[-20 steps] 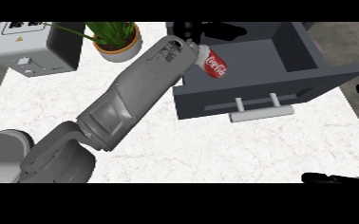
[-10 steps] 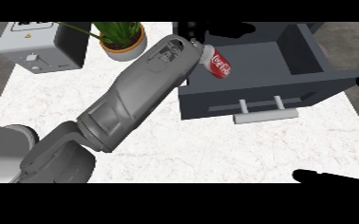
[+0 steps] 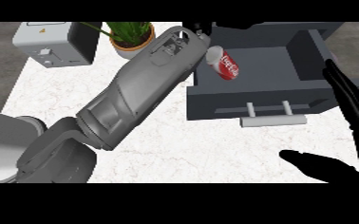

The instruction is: Pick up the can, place it into the drawer and close the drawer

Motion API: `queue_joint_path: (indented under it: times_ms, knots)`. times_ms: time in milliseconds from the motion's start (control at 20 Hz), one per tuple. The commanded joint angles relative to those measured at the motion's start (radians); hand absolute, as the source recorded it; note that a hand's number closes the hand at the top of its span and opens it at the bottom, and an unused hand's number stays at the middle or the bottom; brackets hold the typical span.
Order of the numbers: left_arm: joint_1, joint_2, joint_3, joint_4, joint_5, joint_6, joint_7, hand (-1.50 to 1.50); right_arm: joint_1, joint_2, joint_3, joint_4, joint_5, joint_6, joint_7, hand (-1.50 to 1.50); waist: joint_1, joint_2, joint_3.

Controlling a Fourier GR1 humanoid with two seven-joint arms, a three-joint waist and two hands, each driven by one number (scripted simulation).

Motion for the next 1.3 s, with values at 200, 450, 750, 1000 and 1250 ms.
queue_joint_path:
  times_ms: [200, 450, 750, 1000, 1250]
  knots:
    - [-0.001, 0.000, 0.016, -0.036, -0.016, -0.001, 0.048, -1.50, -0.040, -0.011, 0.125, 0.228, 0.308, -0.108, -0.034, -1.50, 0.050, -0.014, 0.000]
    - [0.089, 0.069, -0.006, -0.135, -0.058, 0.005, 0.058, -1.50, -0.066, 0.020, 0.136, 0.434, 0.409, -0.255, -0.087, -1.50, 0.077, -0.020, 0.000]
    - [0.105, 0.147, -0.002, -0.228, -0.098, -0.006, 0.167, -1.50, -0.229, 0.049, 0.049, 0.682, 0.388, -0.356, -0.124, -1.50, 0.073, -0.017, 0.000]
    - [0.165, 0.297, -0.023, -0.391, -0.115, -0.056, 0.254, -1.50, -0.289, 0.088, 0.049, 0.834, 0.465, -0.451, -0.108, -1.50, 0.104, -0.021, 0.000]
    - [0.229, 0.307, -0.048, -0.477, -0.142, -0.017, 0.303, -1.50, -0.318, 0.103, 0.033, 1.013, 0.523, -0.577, -0.145, -1.50, 0.106, -0.016, 0.001]
